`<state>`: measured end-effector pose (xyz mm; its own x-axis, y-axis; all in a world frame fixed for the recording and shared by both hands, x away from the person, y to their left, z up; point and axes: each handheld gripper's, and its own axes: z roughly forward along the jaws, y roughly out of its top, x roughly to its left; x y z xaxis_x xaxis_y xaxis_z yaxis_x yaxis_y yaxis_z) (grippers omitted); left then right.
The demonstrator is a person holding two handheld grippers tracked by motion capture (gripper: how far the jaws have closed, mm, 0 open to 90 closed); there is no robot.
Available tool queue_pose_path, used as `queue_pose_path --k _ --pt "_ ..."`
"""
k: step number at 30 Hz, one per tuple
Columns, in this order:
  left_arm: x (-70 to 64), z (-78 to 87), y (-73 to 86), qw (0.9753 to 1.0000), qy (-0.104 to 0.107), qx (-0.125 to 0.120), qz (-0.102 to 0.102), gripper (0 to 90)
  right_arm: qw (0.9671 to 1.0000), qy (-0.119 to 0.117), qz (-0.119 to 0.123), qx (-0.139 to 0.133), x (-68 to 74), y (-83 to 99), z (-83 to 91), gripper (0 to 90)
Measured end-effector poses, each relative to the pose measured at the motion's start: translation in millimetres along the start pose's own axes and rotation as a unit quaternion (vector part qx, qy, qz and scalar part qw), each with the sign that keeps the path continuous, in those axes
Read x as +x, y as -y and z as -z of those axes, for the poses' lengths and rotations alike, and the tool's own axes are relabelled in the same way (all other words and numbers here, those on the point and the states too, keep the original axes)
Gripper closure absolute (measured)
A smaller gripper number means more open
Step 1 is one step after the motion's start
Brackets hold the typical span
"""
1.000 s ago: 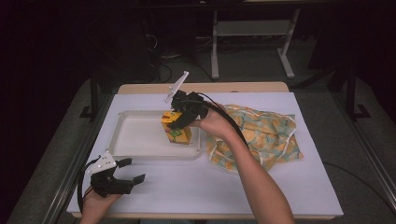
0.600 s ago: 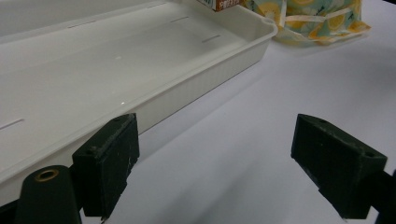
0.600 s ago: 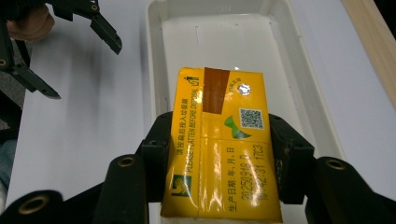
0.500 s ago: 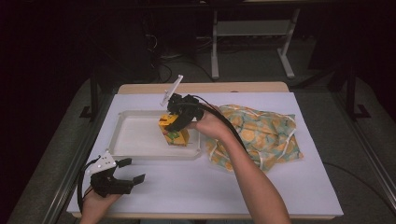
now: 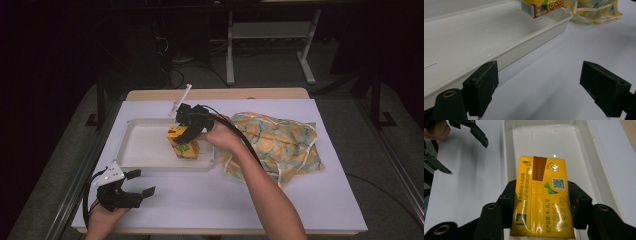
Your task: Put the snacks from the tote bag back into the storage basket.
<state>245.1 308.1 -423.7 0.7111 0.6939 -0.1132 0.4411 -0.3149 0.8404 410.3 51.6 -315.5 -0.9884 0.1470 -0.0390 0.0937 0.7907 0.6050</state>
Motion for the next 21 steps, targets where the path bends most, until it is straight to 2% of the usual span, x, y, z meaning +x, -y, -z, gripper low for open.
queue_pose_path --k 12,21 --pt "1.3 0.0 0.3 1.0000 0.000 0.001 -0.006 14.8 1.0000 -0.006 -0.005 0.004 -4.3 4.6 -15.5 49.3" --pt "0.7 0.6 0.5 1.0000 0.000 0.000 0.000 14.8 0.9998 -0.018 -0.004 0.008 -5.5 6.3 -23.1 49.2"
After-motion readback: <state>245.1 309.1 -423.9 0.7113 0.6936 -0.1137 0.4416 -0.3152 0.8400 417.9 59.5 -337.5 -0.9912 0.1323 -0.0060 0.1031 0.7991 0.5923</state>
